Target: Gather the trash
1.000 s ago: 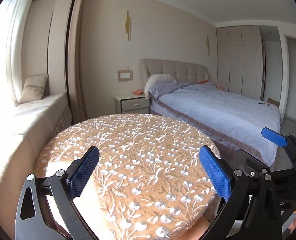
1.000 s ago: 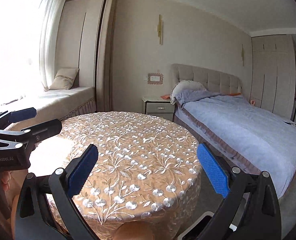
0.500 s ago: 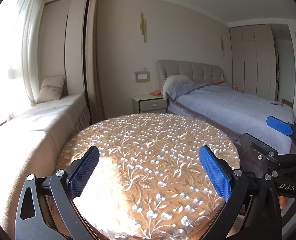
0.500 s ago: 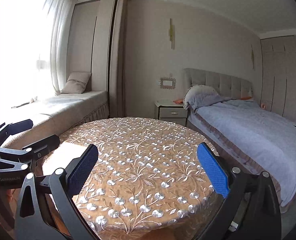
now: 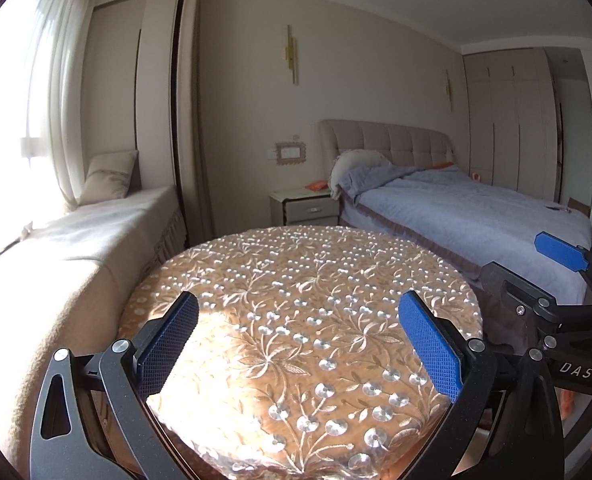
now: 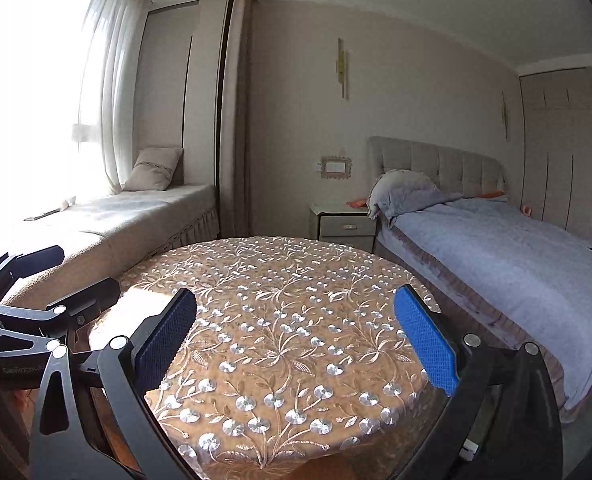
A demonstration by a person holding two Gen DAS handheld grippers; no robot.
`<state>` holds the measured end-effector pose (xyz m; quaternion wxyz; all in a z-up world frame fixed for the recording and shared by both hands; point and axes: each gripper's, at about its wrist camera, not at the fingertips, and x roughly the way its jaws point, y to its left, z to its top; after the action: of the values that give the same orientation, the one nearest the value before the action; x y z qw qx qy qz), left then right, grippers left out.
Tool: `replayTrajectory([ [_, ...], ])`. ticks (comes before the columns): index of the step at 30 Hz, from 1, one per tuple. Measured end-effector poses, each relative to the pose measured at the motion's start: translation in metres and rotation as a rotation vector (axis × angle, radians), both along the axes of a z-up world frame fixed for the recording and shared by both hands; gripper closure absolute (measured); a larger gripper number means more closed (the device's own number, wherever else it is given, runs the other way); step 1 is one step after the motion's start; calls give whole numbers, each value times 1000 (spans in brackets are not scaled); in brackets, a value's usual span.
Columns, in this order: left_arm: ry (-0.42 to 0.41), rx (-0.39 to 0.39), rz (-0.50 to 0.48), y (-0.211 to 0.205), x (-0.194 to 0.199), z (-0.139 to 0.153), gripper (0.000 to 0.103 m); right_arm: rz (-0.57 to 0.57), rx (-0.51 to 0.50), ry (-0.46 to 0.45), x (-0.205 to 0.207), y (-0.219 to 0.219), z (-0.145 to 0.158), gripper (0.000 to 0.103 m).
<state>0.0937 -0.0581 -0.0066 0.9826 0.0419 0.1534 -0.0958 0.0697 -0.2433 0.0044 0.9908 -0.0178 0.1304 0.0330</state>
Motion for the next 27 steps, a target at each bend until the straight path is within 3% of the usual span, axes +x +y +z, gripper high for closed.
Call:
replayTrajectory([
  [7, 11, 28, 20, -4, 1, 0, 5, -6, -8, 12, 0, -1, -3, 5],
  [27, 16, 5, 27, -7, 0, 1, 5, -7, -4, 9, -1, -8, -5, 5],
])
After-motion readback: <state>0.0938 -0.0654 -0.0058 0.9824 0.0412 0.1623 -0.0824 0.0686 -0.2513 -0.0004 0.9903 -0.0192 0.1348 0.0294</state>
